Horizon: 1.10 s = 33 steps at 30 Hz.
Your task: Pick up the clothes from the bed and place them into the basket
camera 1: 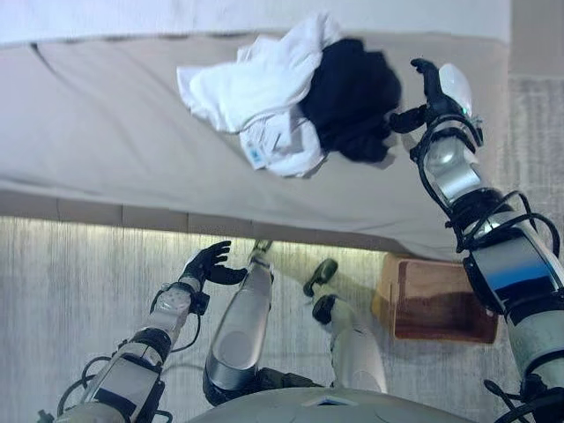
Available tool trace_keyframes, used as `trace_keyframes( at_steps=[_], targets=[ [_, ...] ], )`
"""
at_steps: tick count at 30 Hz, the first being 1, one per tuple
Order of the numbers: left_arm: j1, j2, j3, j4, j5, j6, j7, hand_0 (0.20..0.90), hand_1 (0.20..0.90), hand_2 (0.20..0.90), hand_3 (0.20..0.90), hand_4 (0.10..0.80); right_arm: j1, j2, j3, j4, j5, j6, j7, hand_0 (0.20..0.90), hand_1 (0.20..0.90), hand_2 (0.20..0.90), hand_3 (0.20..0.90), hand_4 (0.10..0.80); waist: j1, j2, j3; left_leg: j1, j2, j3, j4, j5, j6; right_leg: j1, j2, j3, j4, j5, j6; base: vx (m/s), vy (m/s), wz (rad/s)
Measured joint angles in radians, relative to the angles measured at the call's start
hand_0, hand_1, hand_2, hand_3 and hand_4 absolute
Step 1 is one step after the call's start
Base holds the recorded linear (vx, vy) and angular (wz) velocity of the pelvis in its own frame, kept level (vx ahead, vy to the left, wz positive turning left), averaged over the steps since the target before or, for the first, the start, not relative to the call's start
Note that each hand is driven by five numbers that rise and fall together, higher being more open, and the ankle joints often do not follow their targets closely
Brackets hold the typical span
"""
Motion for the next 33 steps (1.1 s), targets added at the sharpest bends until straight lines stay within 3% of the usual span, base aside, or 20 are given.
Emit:
trace_keyframes(
  at_steps=[6,11,12,13,15,19,21,24,28,33],
  targets=[
    [0.066,0.04,0.001,-0.065,-0.104,-0.03,0.003,0.9,0.9,0.9,0.9,0.8,-0.134,-0.011,0.055,0.155,0.029,0.134,0.1,0.9,0.9,0.9,0.9,0.8,0.026,0.003,0.013,-0.17,-0.038,-0.017,0.109,-0.027,0.009,-0.154,-0.041,0.014,0.122,-0.027,0.012,-0.038,0.035,0.16],
    [0.091,0.069,0.009,-0.142,-0.154,-0.072,-0.002,0.9,0.9,0.9,0.9,0.8,-0.265,-0.116,0.102,0.185,0.057,0.182,0.241,0.9,0.9,0.9,0.9,0.8,0.043,0.004,0.013,-0.312,-0.05,-0.019,0.193,-0.029,0.011,-0.305,-0.043,0.058,0.257,-0.081,-0.005,-0.044,-0.001,0.13],
    [0.094,0.071,0.012,-0.148,-0.157,-0.072,-0.002,0.9,0.9,0.9,0.9,0.8,-0.281,-0.127,0.116,0.184,0.057,0.182,0.258,0.408,0.408,0.408,0.326,0.226,0.043,0.004,0.013,-0.327,-0.05,-0.023,0.202,-0.029,0.011,-0.324,-0.043,0.061,0.274,-0.087,-0.011,-0.041,-0.02,-0.02],
    [0.105,0.073,0.016,-0.162,-0.164,-0.072,-0.003,0.9,0.9,0.9,0.9,0.8,-0.296,-0.133,0.127,0.183,0.057,0.181,0.269,0.3,0.3,0.3,0.2,0.1,0.043,0.004,0.013,-0.341,-0.049,-0.023,0.215,-0.029,0.011,-0.34,-0.043,0.063,0.284,-0.09,-0.016,-0.043,-0.027,-0.03],
    [0.114,0.072,0.016,-0.176,-0.17,-0.074,-0.003,0.9,0.9,0.9,0.9,0.8,-0.313,-0.137,0.132,0.179,0.08,0.162,0.26,0.3,0.3,0.3,0.2,0.1,0.043,0.004,0.013,-0.361,-0.044,-0.026,0.221,-0.029,0.011,-0.362,-0.037,0.066,0.285,-0.09,-0.016,-0.051,-0.03,-0.13],
    [0.137,0.065,0.021,-0.175,-0.171,-0.063,-0.002,0.9,0.9,0.9,0.9,0.8,-0.296,-0.132,0.107,0.108,0.224,0.086,0.169,0.3,0.3,0.3,0.2,0.1,0.04,0.005,0.013,-0.368,0.004,-0.023,0.209,-0.035,0.003,-0.363,0.025,0.085,0.216,-0.09,-0.016,-0.047,-0.062,-0.37],
    [0.147,0.061,0.026,-0.173,-0.171,-0.063,-0.001,0.9,0.9,0.9,0.9,0.8,-0.244,-0.129,0.071,0.035,0.258,0.045,0.111,0.3,0.3,0.3,0.2,0.1,0.033,0.005,0.013,-0.353,0.021,-0.013,0.192,-0.032,-0.002,-0.35,0.038,0.092,0.191,-0.09,-0.016,-0.04,-0.086,-0.32],
    [0.163,0.059,0.047,-0.163,-0.17,-0.062,0.01,0.9,0.9,0.9,0.9,0.8,-0.134,-0.109,0.036,-0.087,0.297,-0.014,0.041,0.3,0.3,0.3,0.2,0.1,0.012,0.004,0.013,-0.283,0.034,0.001,0.156,-0.03,-0.005,-0.279,0.063,0.11,0.121,-0.086,-0.02,-0.044,-0.109,-0.19],
    [0.169,0.062,0.05,-0.132,-0.118,-0.053,0.023,0.9,0.9,0.9,0.9,0.8,-0.019,-0.092,0.008,-0.22,0.302,-0.052,0.003,0.3,0.3,0.3,0.2,0.1,-0.005,0.001,0.014,-0.105,0.071,0.074,0.062,-0.003,-0.002,-0.117,0.077,0.134,0.029,-0.081,-0.023,-0.053,-0.131,-0.32],
    [0.143,0.076,0.045,-0.126,-0.019,-0.02,0.042,0.9,0.9,0.9,0.9,0.8,0.011,-0.135,-0.048,-0.371,0.248,-0.024,-0.056,0.3,0.3,0.3,0.2,0.1,-0.068,-0.017,0.01,0.082,0.073,0.113,-0.098,0.034,0.0,0.05,0.078,0.142,-0.128,-0.027,0.023,-0.022,-0.139,-0.08]
  ],
)
